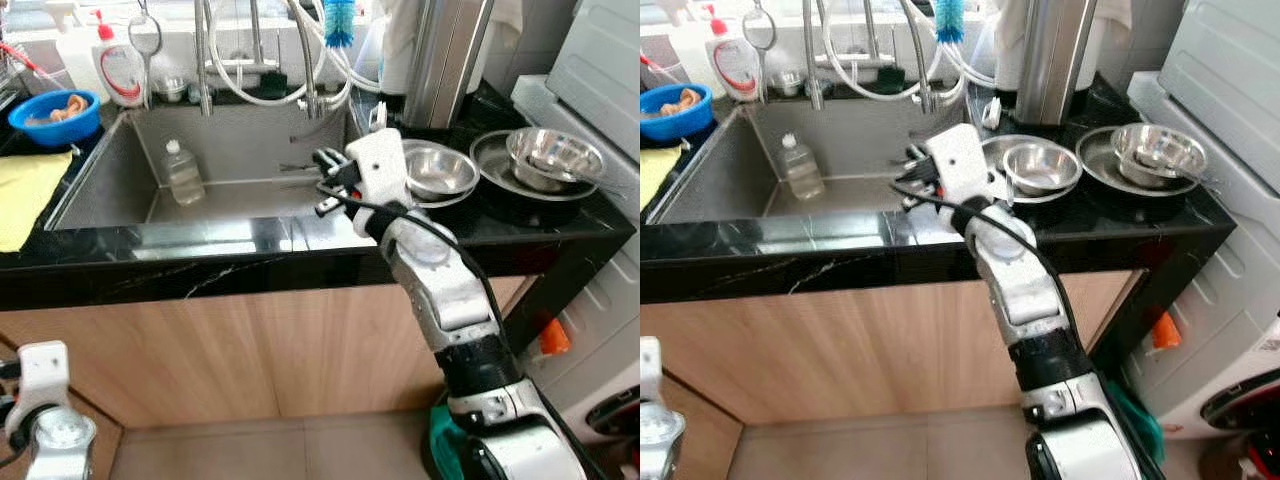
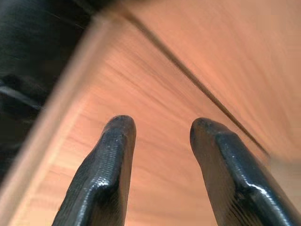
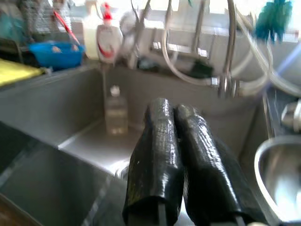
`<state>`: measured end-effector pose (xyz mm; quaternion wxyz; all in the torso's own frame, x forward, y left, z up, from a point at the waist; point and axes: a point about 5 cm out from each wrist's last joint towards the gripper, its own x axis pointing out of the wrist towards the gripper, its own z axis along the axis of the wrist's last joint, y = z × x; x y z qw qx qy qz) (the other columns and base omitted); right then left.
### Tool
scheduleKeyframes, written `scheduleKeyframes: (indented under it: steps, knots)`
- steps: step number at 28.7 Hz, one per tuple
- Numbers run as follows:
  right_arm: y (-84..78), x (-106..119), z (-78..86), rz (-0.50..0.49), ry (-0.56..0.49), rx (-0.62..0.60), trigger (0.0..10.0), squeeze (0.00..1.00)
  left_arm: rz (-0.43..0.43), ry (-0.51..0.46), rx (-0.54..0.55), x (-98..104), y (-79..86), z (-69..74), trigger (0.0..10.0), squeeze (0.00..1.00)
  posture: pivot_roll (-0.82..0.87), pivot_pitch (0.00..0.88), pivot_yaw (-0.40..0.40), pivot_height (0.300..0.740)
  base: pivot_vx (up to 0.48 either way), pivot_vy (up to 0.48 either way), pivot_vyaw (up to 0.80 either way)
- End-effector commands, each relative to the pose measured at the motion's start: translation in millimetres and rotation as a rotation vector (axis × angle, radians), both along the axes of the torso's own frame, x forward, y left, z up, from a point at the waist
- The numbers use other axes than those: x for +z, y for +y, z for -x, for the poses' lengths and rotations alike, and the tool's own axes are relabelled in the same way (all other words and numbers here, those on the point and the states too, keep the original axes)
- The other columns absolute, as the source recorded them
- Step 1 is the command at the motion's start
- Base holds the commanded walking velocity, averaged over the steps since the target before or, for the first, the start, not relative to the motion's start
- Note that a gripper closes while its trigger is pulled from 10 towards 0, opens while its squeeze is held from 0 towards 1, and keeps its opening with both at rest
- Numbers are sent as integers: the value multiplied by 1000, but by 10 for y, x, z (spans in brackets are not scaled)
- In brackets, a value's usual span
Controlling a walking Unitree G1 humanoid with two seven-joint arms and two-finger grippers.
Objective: Kitchen organization
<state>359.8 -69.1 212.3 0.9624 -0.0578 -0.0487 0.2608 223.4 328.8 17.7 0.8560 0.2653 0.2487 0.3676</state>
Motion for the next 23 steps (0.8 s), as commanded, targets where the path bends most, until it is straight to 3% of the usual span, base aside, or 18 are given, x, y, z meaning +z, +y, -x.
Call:
scheduleKeyframes:
  steps: [1, 2, 4, 6, 15, 21, 22, 23]
  knots:
    - [-14, 29, -43, -12, 3, -8, 10000, 0, 38, 66, -68, -109, -106, -15, 10000, 0, -142, 0, 30, 740, 0, 0, 0]
    - [-49, -14, -83, -18, 28, -20, 10000, 0, 98, 129, -141, -242, -244, -18, 10000, 0, -140, 0, 31, 740, 0, 0, 0]
    - [-58, -23, -93, -21, 35, -23, 10000, 0, 109, 136, -153, -269, -276, -17, 10000, 0, -140, 0, 31, 740, 0, 0, 0]
    - [-93, -44, -149, -25, 46, -26, 10000, 0, 147, 216, -255, -402, -472, -32, 10000, 0, -141, 0, 27, 740, 0, 0, 0]
    - [-139, -100, -259, -34, 74, -57, 10000, 0, 245, 317, -491, -578, -969, -117, 10000, 0, -136, 0, 20, 740, 0, 0, 0]
    - [-198, -160, -312, 8, 80, -120, 10000, 0, 274, 322, -528, -623, -1090, -109, 10000, 0, -140, 0, 18, 740, 0, 0, 0]
    - [-203, -164, -316, 0, 83, -126, 10000, 545, 279, 323, -533, -631, -1105, -104, 10000, 0, -143, 0, 19, 740, 0, 0, 0]
    - [-210, -167, -321, -8, 85, -134, 10000, 1000, 285, 322, -538, -638, -1122, -100, 10000, 0, -144, 0, 21, 740, 0, 0, 0]
